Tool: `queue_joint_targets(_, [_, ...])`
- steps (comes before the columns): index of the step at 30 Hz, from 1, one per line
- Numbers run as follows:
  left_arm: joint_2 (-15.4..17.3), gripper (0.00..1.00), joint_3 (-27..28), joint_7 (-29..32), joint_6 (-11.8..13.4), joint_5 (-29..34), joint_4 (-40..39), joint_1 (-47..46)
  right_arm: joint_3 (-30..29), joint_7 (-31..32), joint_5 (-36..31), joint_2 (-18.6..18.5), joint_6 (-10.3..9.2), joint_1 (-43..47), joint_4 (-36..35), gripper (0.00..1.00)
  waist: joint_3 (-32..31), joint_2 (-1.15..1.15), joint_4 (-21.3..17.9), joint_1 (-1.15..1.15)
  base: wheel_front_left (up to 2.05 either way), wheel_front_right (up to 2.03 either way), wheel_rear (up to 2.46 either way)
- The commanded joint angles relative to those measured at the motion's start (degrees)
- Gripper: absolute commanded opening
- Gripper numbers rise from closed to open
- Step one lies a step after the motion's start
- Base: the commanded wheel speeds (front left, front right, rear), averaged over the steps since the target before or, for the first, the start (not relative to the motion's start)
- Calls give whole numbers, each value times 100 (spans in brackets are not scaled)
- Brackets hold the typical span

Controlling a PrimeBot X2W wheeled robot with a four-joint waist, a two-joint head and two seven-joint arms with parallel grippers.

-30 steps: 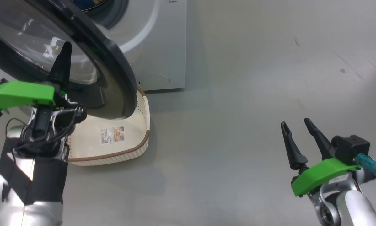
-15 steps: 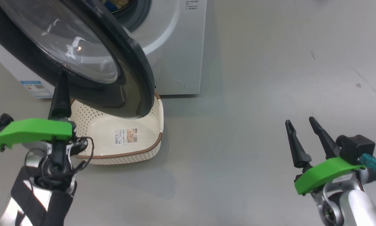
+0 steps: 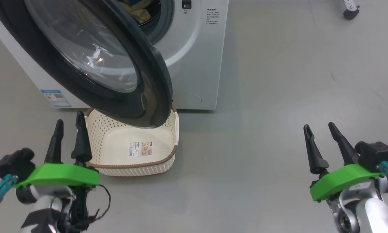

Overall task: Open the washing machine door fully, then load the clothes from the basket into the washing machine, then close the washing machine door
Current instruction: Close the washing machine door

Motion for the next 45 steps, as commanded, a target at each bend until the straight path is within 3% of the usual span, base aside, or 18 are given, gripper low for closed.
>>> queue_joint_targets(1, [130, 100, 257, -61, 82, 289, -270, -73, 92, -44, -42, -14, 57, -97, -229, 100, -22, 0, 21, 0, 0, 0, 0])
queue_joint_targets(9, [109, 100, 183, -62, 460, 1606, -649, 610, 55, 9, -134, -11, 57, -4, -237, 100, -155, 0, 87, 0, 0, 0, 0])
queue_joint_targets(17, [190, 100, 155, -63, 780, 2196, -675, 1130, 32, 77, -272, -67, 57, 207, -267, 100, -308, 0, 71, 0, 0, 0, 0])
queue_joint_targets(45, [264, 100, 39, -39, 937, 2267, -713, 1322, -16, 75, -387, -22, 57, 400, -376, 100, -339, 0, -17, 0, 0, 0, 0])
